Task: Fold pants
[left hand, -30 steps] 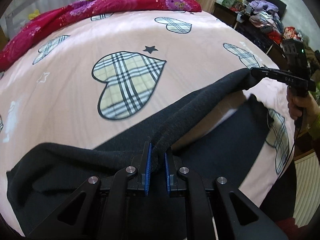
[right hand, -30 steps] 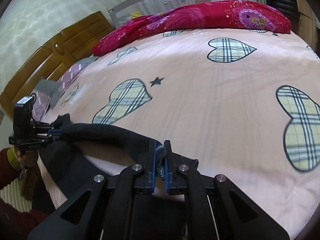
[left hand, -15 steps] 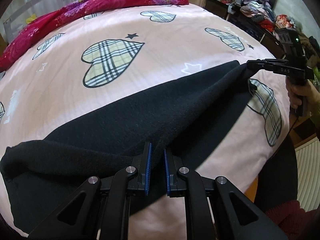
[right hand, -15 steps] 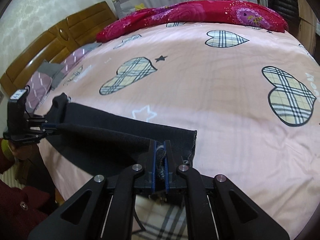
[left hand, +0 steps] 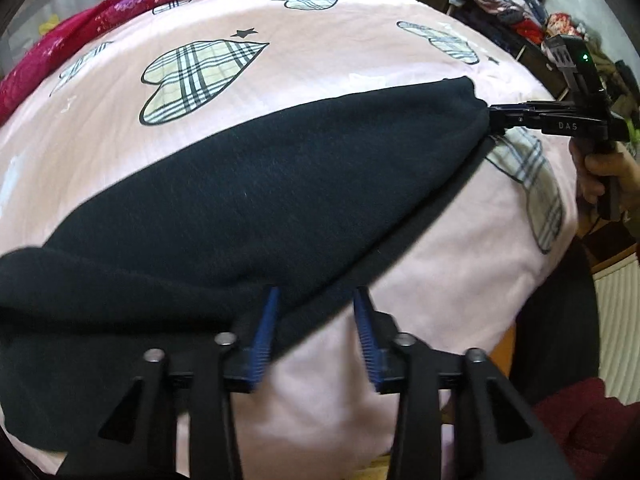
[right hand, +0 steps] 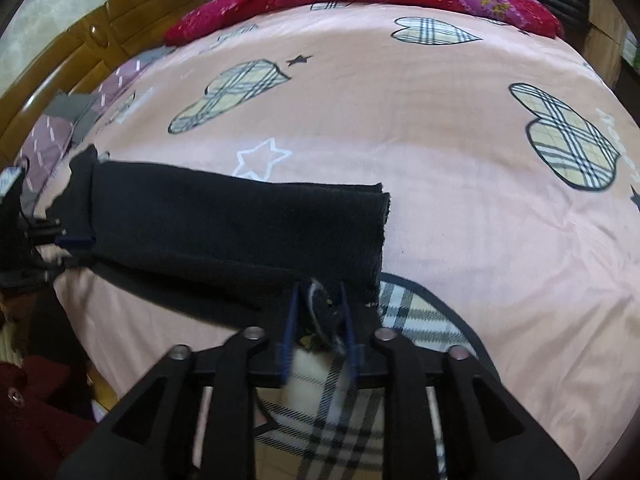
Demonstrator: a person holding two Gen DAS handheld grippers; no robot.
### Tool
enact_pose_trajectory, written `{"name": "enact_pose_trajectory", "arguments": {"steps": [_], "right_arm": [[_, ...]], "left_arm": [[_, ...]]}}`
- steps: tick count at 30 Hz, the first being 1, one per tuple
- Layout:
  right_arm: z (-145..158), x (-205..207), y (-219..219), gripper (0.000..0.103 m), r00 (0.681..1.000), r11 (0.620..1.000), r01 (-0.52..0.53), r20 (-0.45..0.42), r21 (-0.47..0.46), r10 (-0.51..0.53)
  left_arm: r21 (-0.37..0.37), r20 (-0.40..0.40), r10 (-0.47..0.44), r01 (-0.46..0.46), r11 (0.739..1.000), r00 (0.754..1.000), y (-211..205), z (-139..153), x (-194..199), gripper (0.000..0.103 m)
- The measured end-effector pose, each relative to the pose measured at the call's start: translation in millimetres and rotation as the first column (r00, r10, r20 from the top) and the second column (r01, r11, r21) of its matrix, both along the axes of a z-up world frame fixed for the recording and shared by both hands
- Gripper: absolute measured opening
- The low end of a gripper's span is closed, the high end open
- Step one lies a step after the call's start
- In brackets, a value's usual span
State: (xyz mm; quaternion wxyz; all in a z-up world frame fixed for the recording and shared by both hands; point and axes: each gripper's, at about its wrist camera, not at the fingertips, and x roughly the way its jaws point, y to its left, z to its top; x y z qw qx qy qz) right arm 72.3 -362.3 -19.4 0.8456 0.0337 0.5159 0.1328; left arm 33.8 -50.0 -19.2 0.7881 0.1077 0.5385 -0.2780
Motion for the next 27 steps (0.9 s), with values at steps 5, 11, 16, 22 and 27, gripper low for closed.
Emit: {"name": "enact_pose_trajectory", "arguments": {"steps": [5, 11, 16, 22, 27], "right_arm": [[27.6, -17.2, -4.3, 0.047, 0.994, 0.996, 0.062, 0.085, 0.06, -0.067], [42.5, -12.9, 33.0, 0.047, 0.991, 0.989, 0.024, 0.126, 0.146, -0.042], [38.2, 2.5, 91.9, 0.047, 0.991, 0.972, -0.081, 0.119, 0.221, 0.056], [25.4, 19.6, 158.1, 0.047, 0.984, 0.944, -0.172, 0.092, 0.282, 0.152], [20.8, 28.8, 206.2, 0.047, 0.965, 0.914, -0.261, 0.089, 0.312, 0.245]], "left_arm": [[-0.019, -0.035, 0.1, -0.101, 0.995, 0.994, 23.6, 2.4, -7.3, 0.043], [-0.085, -0.063, 0.297, -0.302, 0.949, 0.953, 80.5, 23.1, 3.3, 0.047], [-0.083, -0.082, 0.432, -0.438, 0.895, 0.898, 129.0, 41.8, 29.8, 0.054], [0.009, -0.194, 0.619, -0.63, 0.777, 0.761, 196.7, 54.0, 94.0, 0.058], [0.1, -0.286, 0.723, -0.731, 0.675, 0.629, 246.6, 55.1, 164.5, 0.061]]}}
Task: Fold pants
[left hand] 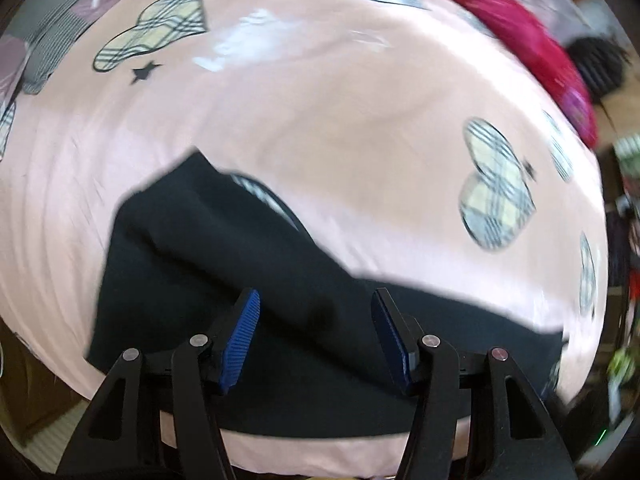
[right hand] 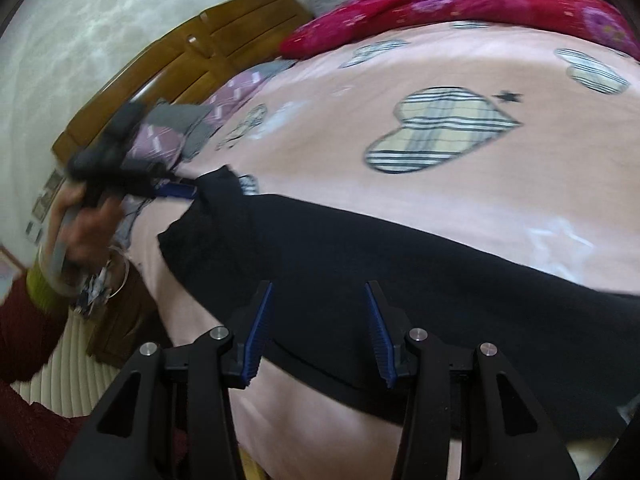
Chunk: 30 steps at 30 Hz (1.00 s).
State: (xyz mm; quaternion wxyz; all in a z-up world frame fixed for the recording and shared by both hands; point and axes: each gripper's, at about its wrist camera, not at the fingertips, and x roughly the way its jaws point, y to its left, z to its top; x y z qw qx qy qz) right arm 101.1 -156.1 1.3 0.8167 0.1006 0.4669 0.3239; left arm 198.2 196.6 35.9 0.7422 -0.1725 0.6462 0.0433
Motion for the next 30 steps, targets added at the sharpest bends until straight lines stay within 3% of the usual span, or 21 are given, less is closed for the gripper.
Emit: {"name": "enact_pose_trajectory", "arguments": {"steps": [3, 5, 9, 14, 17, 19, 21, 23, 24, 30], "right_arm": [[-2.7, 6.2, 32.7, 0.047, 0.997, 0.997, -0.078, -0.008, -0.001, 0.078], [-8.2, 10.3, 51.7, 0.048, 0.992, 0.992, -0.125, -0.018, -0.009, 0.125], [-22.9, 19.2, 83.3, 0.048, 0.979, 0.98, -0.197, -0.051, -0.024, 0.196], [-43.8, 29.2, 104.6, 0.048, 0.963, 0.965, -0.256, -0.095, -0.052, 0.251], [-49.4, 34.1, 110.9, 0.048, 0.956, 0.96, -0.276, -0.115, -0.05, 0.269], [-50.7, 33.8, 119.9, 0.048, 0.952, 0.955, -0.294, -0.106, -0.048, 0.288], [-51.4, 32.5, 123.4, 0.043, 0.948, 0.949, -0.309, -0.098, -0.058, 0.302], [-52.5, 30.6, 127.5, 0.012, 0.944, 0.944, -0.323, -0.096, -0.069, 0.316], [-52.9, 29.7, 128.7, 0.007, 0.943, 0.942, -0.326, -0.096, -0.076, 0.318], [-34.4, 20.5, 121.7, 0.007, 0.951, 0.947, -0.31, -0.032, -0.081, 0.308]], "left_arm": [[-0.013, -0.128, 0.016, -0.018, 1.0, 0.992, 16.0, -20.5, 40.7, 0.066], [0.029, -0.209, 0.069, -0.064, 0.998, 0.976, 26.1, -39.3, 58.4, 0.066], [0.067, -0.3, 0.08, -0.062, 0.996, 0.951, 29.6, -69.4, 70.0, 0.066], [0.111, -0.358, 0.019, 0.022, 0.994, 0.934, 18.9, -94.7, 74.6, 0.069], [0.17, -0.327, -0.035, 0.096, 0.981, 0.944, 9.9, -96.9, 65.9, 0.06], [0.214, -0.281, -0.051, 0.114, 0.97, 0.958, 9.3, -90.0, 56.8, 0.043], [0.202, -0.239, -0.046, 0.096, 0.975, 0.97, 15.9, -81.9, 45.1, 0.023], [0.159, -0.195, -0.037, 0.069, 0.985, 0.98, 25.8, -70.8, 32.5, 0.013], [0.145, -0.179, -0.032, 0.059, 0.988, 0.983, 29.0, -66.3, 27.3, 0.01], [0.005, -0.029, 0.041, -0.041, 0.999, 0.999, 48.7, -30.5, -36.3, 0.005]]}}
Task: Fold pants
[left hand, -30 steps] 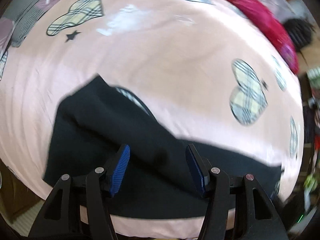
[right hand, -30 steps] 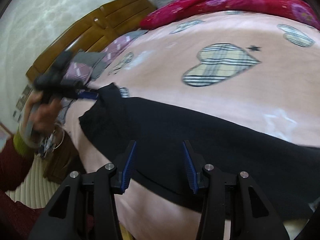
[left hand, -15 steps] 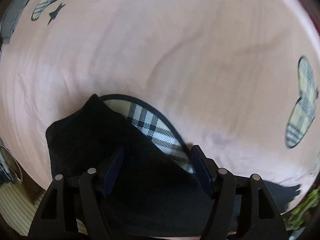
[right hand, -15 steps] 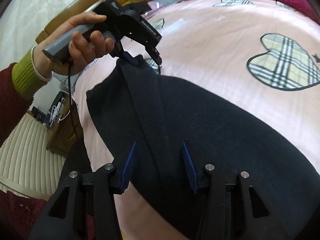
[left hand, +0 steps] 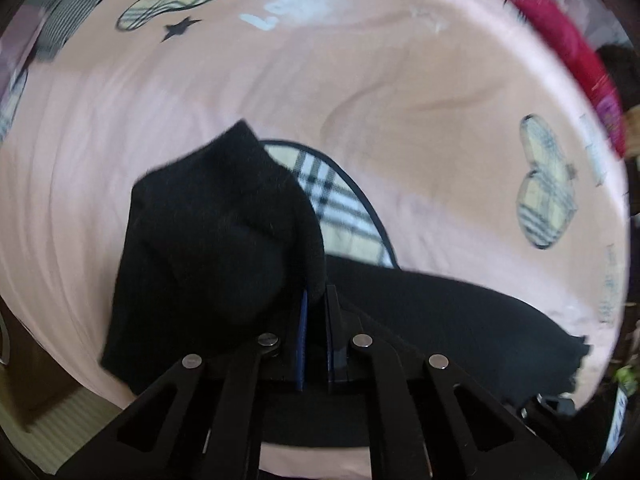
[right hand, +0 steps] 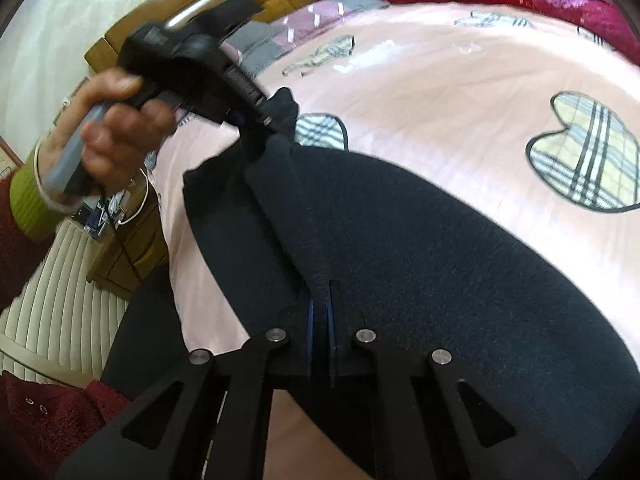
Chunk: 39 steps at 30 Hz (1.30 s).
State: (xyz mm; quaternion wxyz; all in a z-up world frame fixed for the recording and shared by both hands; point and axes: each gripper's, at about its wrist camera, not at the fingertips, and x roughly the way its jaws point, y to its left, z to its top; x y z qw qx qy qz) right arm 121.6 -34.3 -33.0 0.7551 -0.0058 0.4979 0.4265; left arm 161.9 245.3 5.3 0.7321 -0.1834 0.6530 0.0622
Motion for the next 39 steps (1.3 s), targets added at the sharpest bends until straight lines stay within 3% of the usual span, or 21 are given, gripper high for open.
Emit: {"name": "enact_pose_trajectory", "arguments": {"steps": [5, 7, 15, 23, 35, 39], "right_arm": [[20.1, -9.9, -10.3, 0.007, 0.999, 1.0, -0.004, 0.046, 0.005, 0.004], [23.4, -14.0, -11.7, 0.007, 0.998, 1.0, -0.013, 0.055, -0.008, 0.014], [19.2, -28.5, 6.6, 0.007, 0.994, 0.994, -0.054, 0.086, -0.098, 0.063], [14.6, -40.3, 20.5, 0.007, 0.989, 0.979, -0.071, 0.112, -0.189, 0.094], [1.9, -45.9, 31.3, 0.009, 0.987, 0.958, -0.093, 0.102, -0.27, 0.124], [-1.4, -43.4, 31.1, 0.012, 0.992, 0.962, -0.075, 0.075, -0.264, 0.098]], "left_arm": [[-0.136, 0.15, 0.112, -0.092, 0.986, 0.982, 21.7, 12.6, -67.1, 0.005], [-0.159, 0.182, 0.148, -0.119, 0.98, 0.972, 16.2, 25.6, -87.3, 0.004], [-0.275, 0.308, 0.26, -0.176, 0.945, 0.915, 29.9, 21.7, -154.2, 0.004], [-0.324, 0.305, 0.312, -0.211, 0.922, 0.9, 43.3, -8.8, -171.9, 0.004], [-0.323, 0.267, 0.33, -0.239, 0.916, 0.905, 55.2, -39.5, -195.4, 0.005], [-0.301, 0.256, 0.347, -0.266, 0.916, 0.902, 59.5, -37.8, -204.3, 0.011]]}}
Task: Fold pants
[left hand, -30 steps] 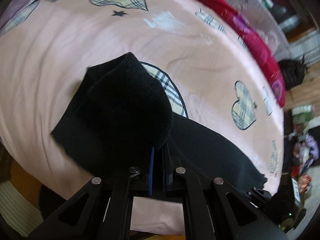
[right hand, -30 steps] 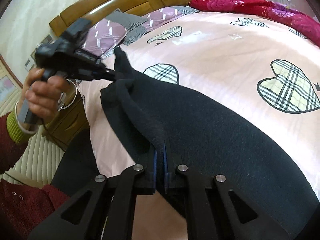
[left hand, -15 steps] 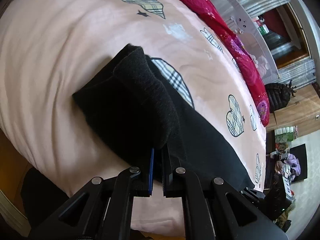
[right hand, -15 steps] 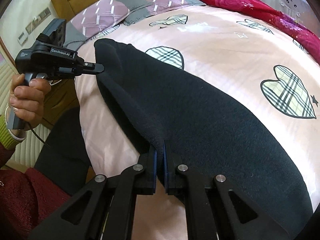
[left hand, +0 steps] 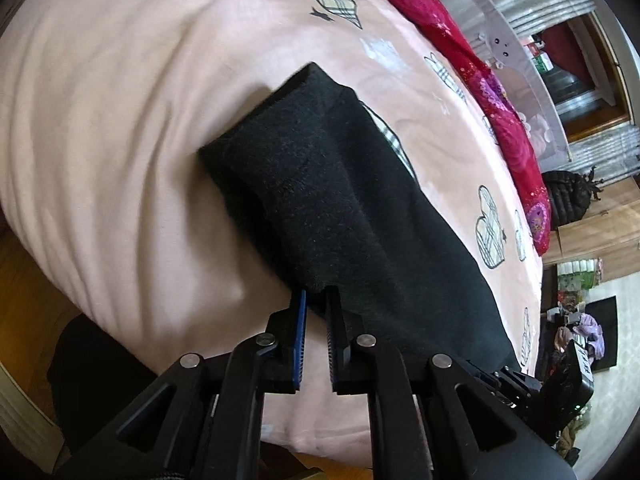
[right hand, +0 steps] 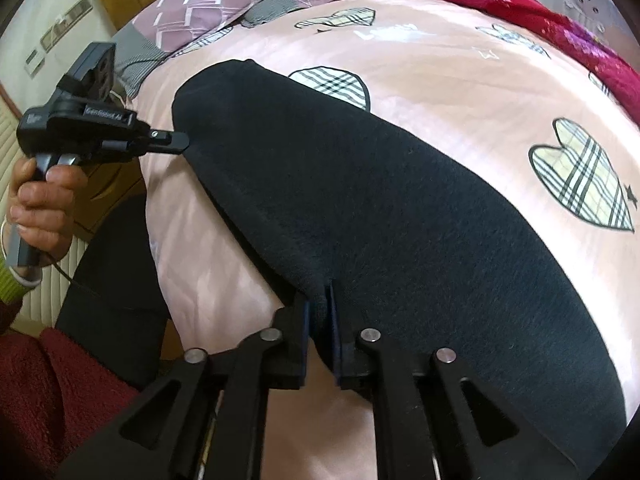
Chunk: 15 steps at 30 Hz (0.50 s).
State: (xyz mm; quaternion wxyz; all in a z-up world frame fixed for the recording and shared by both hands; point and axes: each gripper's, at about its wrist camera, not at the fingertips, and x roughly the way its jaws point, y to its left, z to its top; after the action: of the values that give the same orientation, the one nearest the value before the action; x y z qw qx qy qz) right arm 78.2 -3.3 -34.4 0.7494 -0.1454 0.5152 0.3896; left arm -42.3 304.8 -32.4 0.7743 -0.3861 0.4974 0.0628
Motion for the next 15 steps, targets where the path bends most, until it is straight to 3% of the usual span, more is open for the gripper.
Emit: {"name": "enact_pose_trajectory", "arguments": {"steps": [5, 7, 8, 9, 11, 15], "right_arm": [[3.7, -0.8, -2.1, 0.018, 1.0, 1.0, 0.016, -0.006, 0.014, -0.016], [6.8, -0.8, -3.9, 0.025, 1.0, 0.999, 0.024, -0.016, 0.03, -0.023], [8.9, -1.4, -5.1, 0.03, 0.999, 0.999, 0.028, -0.02, 0.042, -0.027], [10.5, -1.9, -5.8, 0.031, 0.999, 0.998, 0.031, -0.023, 0.051, -0.03], [15.7, -2.9, -8.1, 0.032, 0.999, 0.996, 0.038, -0.031, 0.082, -0.036], [24.9, 0.0, -12.2, 0.032, 0.997, 0.989, 0.064, -0.049, 0.135, -0.057]], "left_arm": [[0.019, -0.005, 0.04, -0.04, 0.999, 0.999, 10.1, 6.5, -7.0, 0.013], [0.016, -0.019, 0.051, -0.05, 0.999, 0.999, 13.7, 8.4, -8.9, 0.026], [0.017, -0.028, 0.059, -0.058, 0.998, 0.998, 15.7, 8.7, -9.8, 0.041], [0.018, -0.027, 0.068, -0.068, 0.998, 0.997, 17.3, 10.3, -11.0, 0.048], [0.025, -0.016, 0.075, -0.075, 0.997, 0.997, 18.2, 14.9, -12.0, 0.049], [0.052, -0.023, 0.064, -0.063, 0.997, 0.998, 16.1, 19.8, -4.6, 0.059]]}}
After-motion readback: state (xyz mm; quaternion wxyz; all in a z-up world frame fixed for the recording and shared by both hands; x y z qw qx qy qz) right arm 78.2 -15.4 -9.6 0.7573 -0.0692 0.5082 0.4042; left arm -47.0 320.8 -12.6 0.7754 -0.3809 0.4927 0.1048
